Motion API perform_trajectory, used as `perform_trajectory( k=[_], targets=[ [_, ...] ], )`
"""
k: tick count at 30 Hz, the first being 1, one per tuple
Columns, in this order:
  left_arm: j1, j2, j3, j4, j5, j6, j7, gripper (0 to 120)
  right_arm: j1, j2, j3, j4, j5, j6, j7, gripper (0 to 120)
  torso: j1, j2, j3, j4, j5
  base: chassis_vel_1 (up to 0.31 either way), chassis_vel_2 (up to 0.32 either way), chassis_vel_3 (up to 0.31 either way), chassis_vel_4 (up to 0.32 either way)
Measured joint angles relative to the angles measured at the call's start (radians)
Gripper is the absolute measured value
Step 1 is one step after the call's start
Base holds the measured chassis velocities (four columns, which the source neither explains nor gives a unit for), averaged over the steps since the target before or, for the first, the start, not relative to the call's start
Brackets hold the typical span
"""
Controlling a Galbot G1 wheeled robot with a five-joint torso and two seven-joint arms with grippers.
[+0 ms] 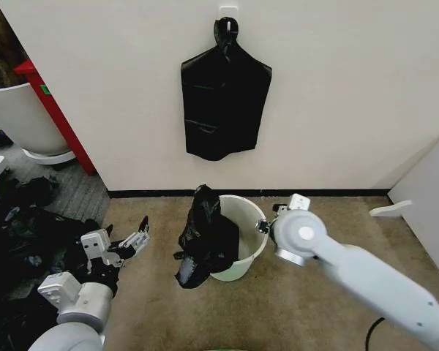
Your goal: Place the garbage bag over the trash bin.
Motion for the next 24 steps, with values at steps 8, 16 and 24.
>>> perform_trajectory(
  k=[8, 16, 24],
  targets=[
    [0.000, 0.034, -0.120, 0.068, -0.016, 0.021, 0.092, 100, 0.080, 0.005, -0.001, 0.139, -0.093, -0.074, -0.249, 100, 0.000, 0.000, 0.000, 0.0002, -0.0004, 0.000, 0.000, 0.000, 0.000],
    [0.012, 0.083, -0.270, 0.109, -0.071, 0.057, 0.179, 100, 0.050, 0.116, -0.082, 0.120, -0.265, -0.190, -0.413, 100, 0.000, 0.000, 0.000, 0.0000, -0.0004, 0.000, 0.000, 0.000, 0.000],
    [0.011, 0.104, -0.297, 0.111, -0.098, 0.062, 0.179, 100, 0.071, 0.236, -0.197, 0.033, -0.326, -0.207, -0.371, 100, 0.000, 0.000, 0.000, 0.0002, -0.0003, 0.000, 0.000, 0.000, 0.000]
  ],
)
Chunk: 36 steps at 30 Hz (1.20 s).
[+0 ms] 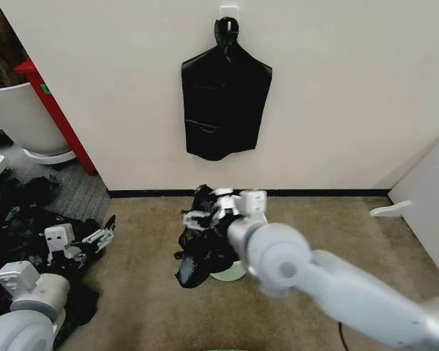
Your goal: Place the garbage bag over the trash bin.
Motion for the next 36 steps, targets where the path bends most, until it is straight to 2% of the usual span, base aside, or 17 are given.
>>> perform_trajectory(
  k=[12, 16, 19, 21, 27, 29, 34, 36],
  targets=[
    [0.003, -0.015, 0.006, -0.007, -0.003, -0.016, 0.000, 100, -0.001, 0.053, -0.047, -0.100, -0.012, -0.001, 0.014, 99, 0.000, 0.000, 0.000, -0.0001, 0.0002, 0.000, 0.000, 0.000, 0.000],
    [0.003, -0.020, 0.007, -0.005, -0.003, -0.020, 0.000, 100, -0.007, 0.067, -0.048, -0.125, -0.016, 0.001, 0.015, 89, 0.000, 0.000, 0.000, -0.0001, 0.0002, 0.000, 0.000, 0.000, 0.000],
    [0.003, -0.023, 0.011, -0.004, -0.003, -0.027, -0.002, 100, -0.012, 0.073, -0.049, -0.144, -0.017, 0.004, 0.016, 76, 0.000, 0.000, 0.000, 0.0000, 0.0002, 0.000, 0.000, 0.000, 0.000],
    [0.002, -0.023, 0.012, -0.003, -0.003, -0.030, -0.003, 100, -0.014, 0.074, -0.050, -0.149, -0.017, 0.005, 0.015, 74, 0.000, 0.000, 0.000, -0.0001, 0.0002, 0.000, 0.000, 0.000, 0.000],
    [0.000, -0.016, 0.012, -0.003, -0.009, -0.038, -0.007, 100, -0.020, 0.077, -0.051, -0.168, -0.017, 0.012, 0.015, 45, 0.000, 0.000, 0.000, -0.0001, 0.0003, 0.000, 0.000, 0.000, 0.000],
    [0.000, -0.016, 0.012, -0.004, -0.009, -0.038, -0.007, 100, -0.020, 0.077, -0.051, -0.169, -0.018, 0.013, 0.015, 43, 0.000, 0.000, 0.000, -0.0001, 0.0003, 0.000, 0.000, 0.000, 0.000],
    [0.001, -0.020, 0.017, -0.004, -0.009, -0.045, -0.007, 100, -0.019, 0.064, -0.054, -0.170, -0.021, 0.026, 0.019, 20, 0.000, 0.000, 0.000, -0.0001, 0.0003, 0.000, 0.000, 0.000, 0.000],
    [0.001, -0.021, 0.018, -0.004, -0.009, -0.046, -0.006, 100, -0.019, 0.062, -0.054, -0.171, -0.021, 0.027, 0.020, 18, 0.000, 0.000, 0.000, -0.0001, 0.0003, 0.000, 0.000, 0.000, 0.000]
  ],
)
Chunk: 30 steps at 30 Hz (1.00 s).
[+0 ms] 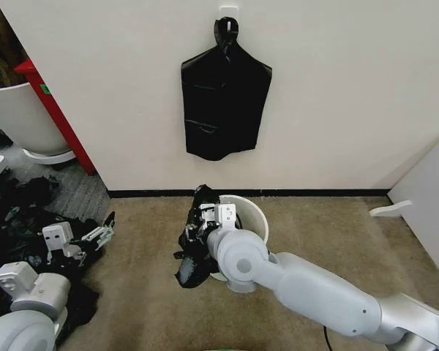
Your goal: Place the garbage bag over the trash bin.
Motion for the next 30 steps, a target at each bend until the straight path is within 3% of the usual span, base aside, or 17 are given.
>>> perform_trajectory(
  k=[4, 14, 21, 25, 30],
  targets=[
    [0.000, -0.003, 0.006, -0.001, 0.001, -0.003, 0.000, 100, -0.002, -0.009, 0.001, -0.004, 0.000, 0.006, 0.004, 0, 0.000, 0.000, 0.000, 0.0000, 0.0000, 0.000, 0.000, 0.000, 0.000],
    [-0.006, -0.012, 0.028, -0.002, 0.017, -0.007, 0.003, 100, -0.001, -0.043, 0.024, 0.036, 0.019, 0.025, 0.039, 0, 0.000, 0.000, 0.000, 0.0001, 0.0001, 0.000, 0.000, 0.000, 0.000],
    [-0.028, -0.006, 0.103, -0.002, 0.080, -0.007, 0.026, 100, -0.014, -0.079, 0.056, 0.060, 0.033, 0.026, 0.060, 0, 0.000, 0.000, 0.000, 0.0001, 0.0000, 0.000, 0.000, 0.000, 0.000],
    [-0.073, 0.040, 0.201, 0.000, 0.113, 0.005, 0.042, 100, -0.028, -0.094, 0.072, 0.071, 0.036, 0.026, 0.067, 0, 0.000, 0.000, 0.000, 0.0001, 0.0000, 0.000, 0.000, 0.000, 0.000],
    [-0.171, 0.099, 0.267, 0.022, 0.099, 0.084, 0.026, 100, -0.033, -0.112, 0.085, 0.088, 0.039, 0.027, 0.068, 0, 0.000, 0.000, 0.000, 0.0000, -0.0002, 0.000, 0.000, 0.000, 0.000]
  ],
)
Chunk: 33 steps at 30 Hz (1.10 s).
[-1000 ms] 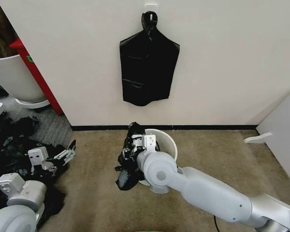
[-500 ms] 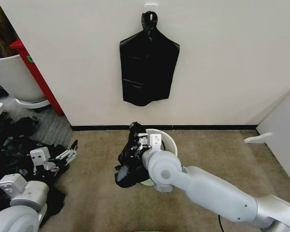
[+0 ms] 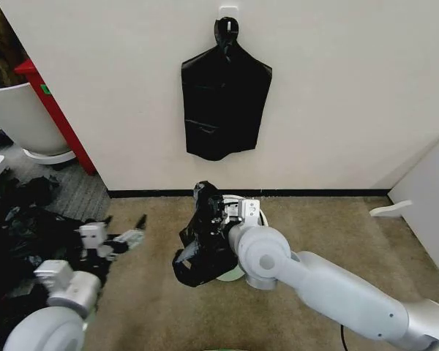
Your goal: Place the garbage bag over the trash bin.
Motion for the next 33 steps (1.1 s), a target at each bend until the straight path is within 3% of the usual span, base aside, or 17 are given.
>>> perform_trajectory(
  k=[4, 10, 19, 33],
  targets=[
    [-0.097, 0.052, 0.025, 0.022, -0.047, 0.101, -0.031, 100, 0.000, -0.019, 0.015, 0.015, 0.006, 0.001, -0.004, 0, 0.000, 0.000, 0.000, 0.0000, 0.0002, 0.000, 0.000, 0.000, 0.000],
    [-0.185, 0.083, 0.072, 0.060, -0.136, 0.180, -0.068, 100, 0.017, -0.023, 0.014, 0.016, 0.009, -0.010, -0.025, 0, 0.000, 0.000, 0.000, 0.0000, -0.0001, 0.000, 0.000, 0.000, 0.000],
    [-0.339, 0.077, 0.208, 0.062, -0.311, 0.277, -0.199, 100, 0.041, -0.006, -0.015, -0.003, 0.001, -0.019, -0.045, 0, 0.000, 0.000, 0.000, -0.0001, 0.0003, 0.000, 0.000, 0.000, 0.000],
    [-0.474, 0.052, 0.321, 0.149, -0.350, 0.342, -0.268, 100, 0.072, 0.016, -0.023, -0.021, 0.001, -0.020, -0.057, 0, 0.000, 0.000, 0.000, 0.0002, 0.0001, 0.000, 0.000, 0.000, 0.000]
  ],
)
